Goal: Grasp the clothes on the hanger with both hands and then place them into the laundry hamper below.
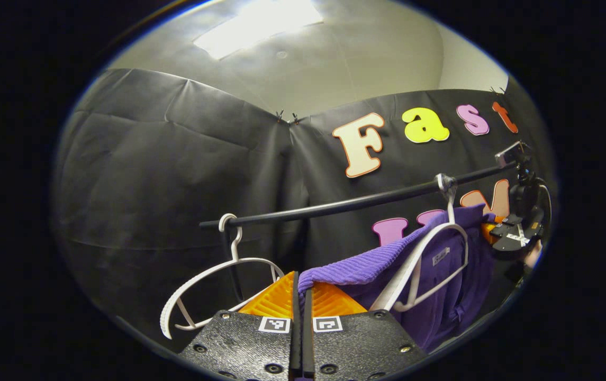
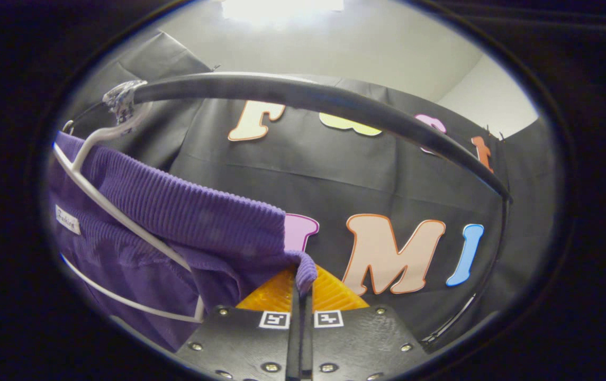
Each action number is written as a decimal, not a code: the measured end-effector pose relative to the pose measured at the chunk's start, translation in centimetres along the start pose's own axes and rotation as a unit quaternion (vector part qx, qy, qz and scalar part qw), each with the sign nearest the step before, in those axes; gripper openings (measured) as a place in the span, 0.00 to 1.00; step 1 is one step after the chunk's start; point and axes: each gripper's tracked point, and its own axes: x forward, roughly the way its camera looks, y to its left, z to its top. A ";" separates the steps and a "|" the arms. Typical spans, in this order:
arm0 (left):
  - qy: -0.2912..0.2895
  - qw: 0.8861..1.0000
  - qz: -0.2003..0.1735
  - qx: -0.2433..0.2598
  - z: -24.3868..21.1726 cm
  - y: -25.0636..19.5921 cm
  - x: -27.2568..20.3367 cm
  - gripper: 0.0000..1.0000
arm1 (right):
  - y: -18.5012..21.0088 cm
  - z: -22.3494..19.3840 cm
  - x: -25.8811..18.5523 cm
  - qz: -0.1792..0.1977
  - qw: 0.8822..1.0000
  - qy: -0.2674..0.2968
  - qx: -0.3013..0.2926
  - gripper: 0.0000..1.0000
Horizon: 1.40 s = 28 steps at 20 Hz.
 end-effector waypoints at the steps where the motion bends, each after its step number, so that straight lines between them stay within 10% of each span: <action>1: 0.002 1.000 -0.003 -0.002 -0.5 -0.1 -0.1 0.00 | 0.0 -0.2 0.1 -0.001 1.000 0.000 -0.001 0.02; 28: 0.084 0.992 -0.080 -0.041 -10.8 -9.6 -3.2 0.01 | -6.0 -10.1 -1.7 -0.050 0.994 0.083 -0.058 0.02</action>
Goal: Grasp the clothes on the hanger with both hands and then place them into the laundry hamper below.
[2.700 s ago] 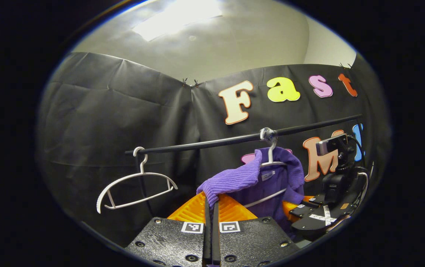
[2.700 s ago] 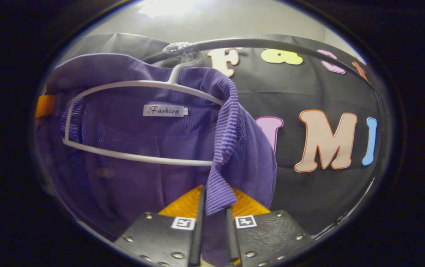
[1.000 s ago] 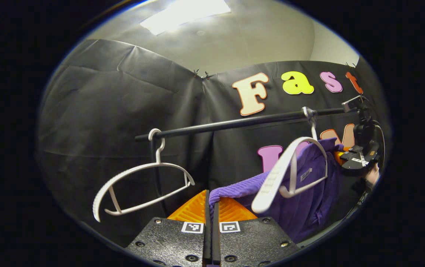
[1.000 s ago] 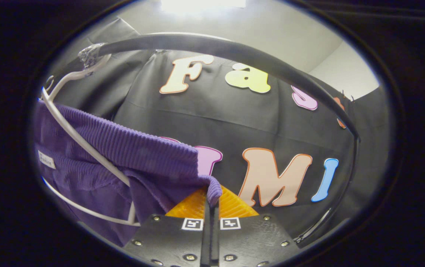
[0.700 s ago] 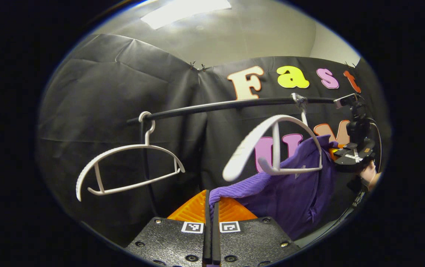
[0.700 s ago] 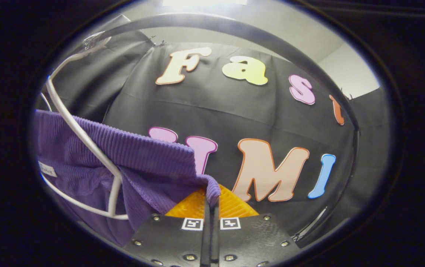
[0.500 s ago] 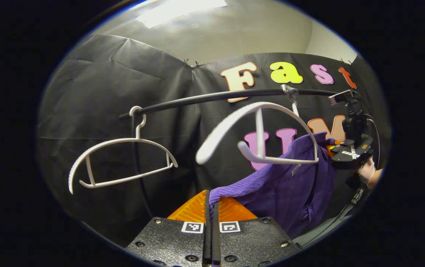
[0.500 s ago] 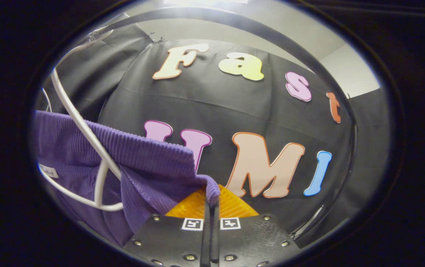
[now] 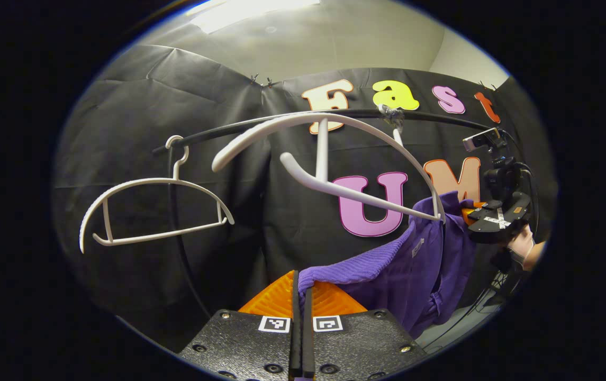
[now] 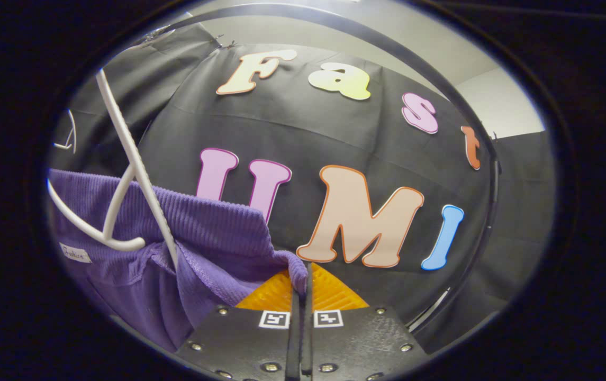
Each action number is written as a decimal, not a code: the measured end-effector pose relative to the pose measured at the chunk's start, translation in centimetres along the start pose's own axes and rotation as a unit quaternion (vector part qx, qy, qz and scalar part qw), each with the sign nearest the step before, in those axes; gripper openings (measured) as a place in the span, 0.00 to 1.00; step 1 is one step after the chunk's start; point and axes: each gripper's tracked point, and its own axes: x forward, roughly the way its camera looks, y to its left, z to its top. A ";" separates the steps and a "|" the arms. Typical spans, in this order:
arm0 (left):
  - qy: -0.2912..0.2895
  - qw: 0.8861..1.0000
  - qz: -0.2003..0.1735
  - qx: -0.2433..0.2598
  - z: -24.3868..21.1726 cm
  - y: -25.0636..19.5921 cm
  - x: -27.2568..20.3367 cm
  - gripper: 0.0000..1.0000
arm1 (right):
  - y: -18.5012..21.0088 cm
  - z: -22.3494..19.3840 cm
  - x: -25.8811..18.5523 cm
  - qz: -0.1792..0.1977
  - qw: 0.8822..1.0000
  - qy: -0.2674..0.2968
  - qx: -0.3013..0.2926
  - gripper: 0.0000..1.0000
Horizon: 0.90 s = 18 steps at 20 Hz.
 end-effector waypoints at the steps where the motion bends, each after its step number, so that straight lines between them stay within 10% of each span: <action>1: 0.002 1.000 -0.004 0.001 -0.2 -0.3 -0.2 0.01 | -0.1 -0.5 -0.2 0.001 1.000 0.007 0.000 0.03; 18: 0.049 0.998 -0.040 0.026 -4.2 -2.0 -3.1 0.01 | 12.3 -3.1 -12.9 0.172 0.985 0.025 -0.002 0.02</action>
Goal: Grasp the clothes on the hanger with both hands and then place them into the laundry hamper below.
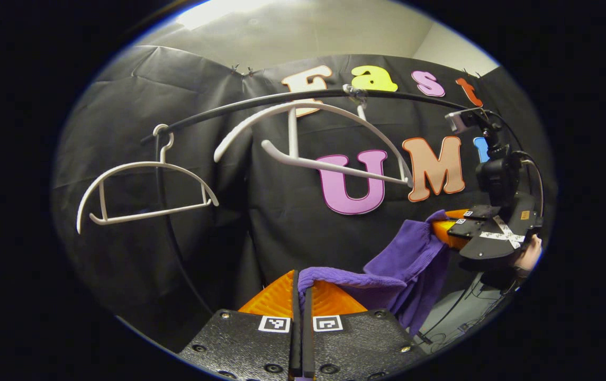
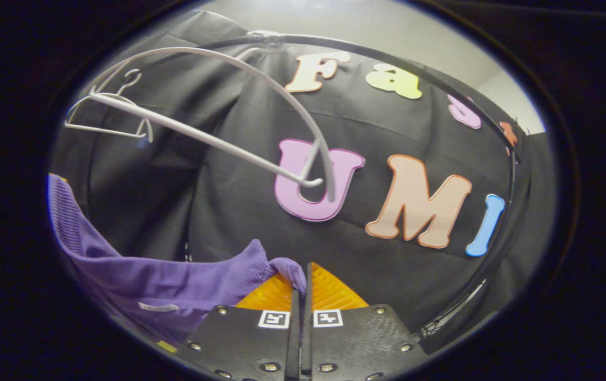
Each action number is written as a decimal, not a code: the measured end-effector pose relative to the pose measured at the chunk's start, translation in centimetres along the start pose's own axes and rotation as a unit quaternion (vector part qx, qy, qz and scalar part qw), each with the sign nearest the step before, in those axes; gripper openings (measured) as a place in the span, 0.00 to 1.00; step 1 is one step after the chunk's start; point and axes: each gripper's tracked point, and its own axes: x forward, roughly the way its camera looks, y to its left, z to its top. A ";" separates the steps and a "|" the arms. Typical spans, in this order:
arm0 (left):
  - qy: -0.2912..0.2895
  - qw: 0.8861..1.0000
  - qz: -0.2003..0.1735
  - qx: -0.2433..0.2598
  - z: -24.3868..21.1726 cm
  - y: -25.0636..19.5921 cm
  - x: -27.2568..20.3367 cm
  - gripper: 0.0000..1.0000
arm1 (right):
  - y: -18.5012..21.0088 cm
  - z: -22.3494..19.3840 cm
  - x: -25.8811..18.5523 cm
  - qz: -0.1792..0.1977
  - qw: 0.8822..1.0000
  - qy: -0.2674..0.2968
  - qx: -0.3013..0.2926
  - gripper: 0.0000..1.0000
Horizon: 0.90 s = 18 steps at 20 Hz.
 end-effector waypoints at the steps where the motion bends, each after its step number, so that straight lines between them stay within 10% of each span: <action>1: 0.005 1.000 -0.001 0.001 -0.4 0.0 -0.1 0.01 | 1.1 -0.2 -0.6 0.012 1.000 0.001 -0.001 0.02; 18: 0.088 0.996 0.002 0.011 -7.9 0.9 -0.9 0.01 | 9.5 -5.5 -4.6 0.110 0.993 0.053 0.001 0.02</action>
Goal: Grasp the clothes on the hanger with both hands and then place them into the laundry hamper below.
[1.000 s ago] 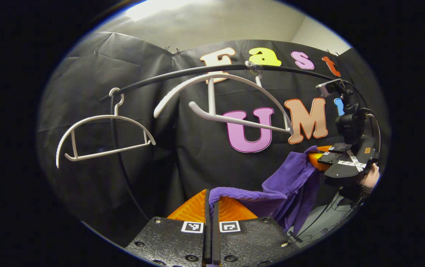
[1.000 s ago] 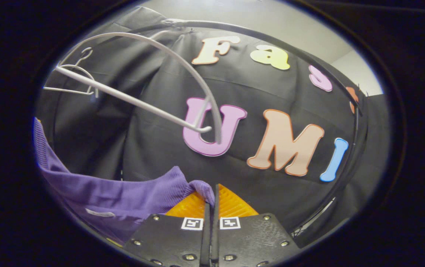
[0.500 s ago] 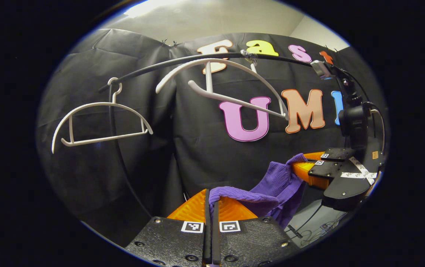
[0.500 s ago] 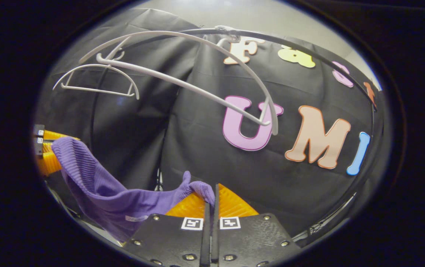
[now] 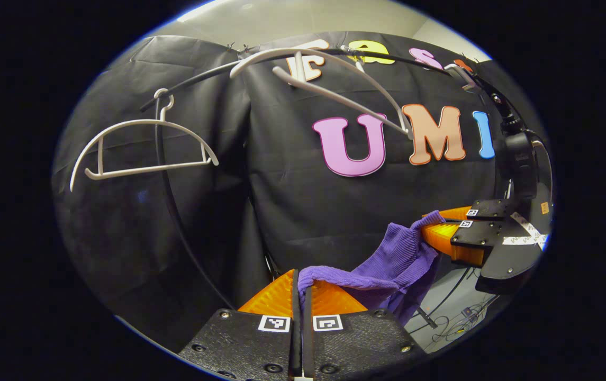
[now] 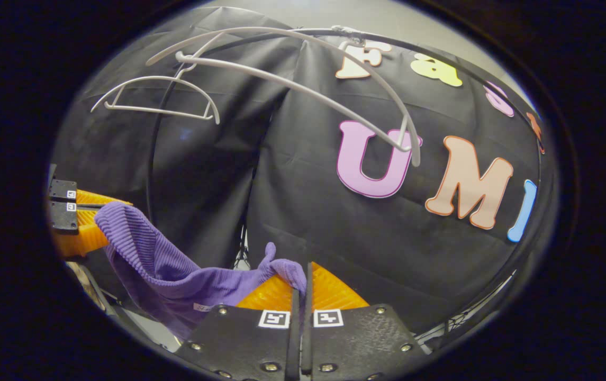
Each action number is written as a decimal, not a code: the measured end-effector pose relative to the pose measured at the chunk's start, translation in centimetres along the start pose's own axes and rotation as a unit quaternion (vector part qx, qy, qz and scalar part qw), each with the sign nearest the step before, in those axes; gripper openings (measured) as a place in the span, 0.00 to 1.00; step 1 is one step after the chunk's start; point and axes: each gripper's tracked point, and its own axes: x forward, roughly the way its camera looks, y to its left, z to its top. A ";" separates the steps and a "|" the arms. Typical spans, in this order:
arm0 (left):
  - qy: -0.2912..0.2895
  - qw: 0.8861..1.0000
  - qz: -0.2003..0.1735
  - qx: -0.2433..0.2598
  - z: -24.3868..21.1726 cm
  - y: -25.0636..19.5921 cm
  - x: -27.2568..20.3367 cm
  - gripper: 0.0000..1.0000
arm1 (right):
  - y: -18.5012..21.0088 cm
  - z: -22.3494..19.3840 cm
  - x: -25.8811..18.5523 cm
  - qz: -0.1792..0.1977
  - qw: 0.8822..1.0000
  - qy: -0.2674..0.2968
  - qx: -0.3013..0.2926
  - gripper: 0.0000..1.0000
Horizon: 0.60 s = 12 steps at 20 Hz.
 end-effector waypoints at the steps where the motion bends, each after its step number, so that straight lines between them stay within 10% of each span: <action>1: 0.006 1.000 -0.001 0.001 -0.5 -0.1 0.1 0.01 | 0.2 -0.4 -0.1 0.002 1.000 0.005 -0.001 0.02; 12: 0.080 0.997 -0.007 0.005 -7.2 0.3 0.9 0.02 | 2.8 -6.0 -0.8 0.028 0.998 0.057 -0.015 0.02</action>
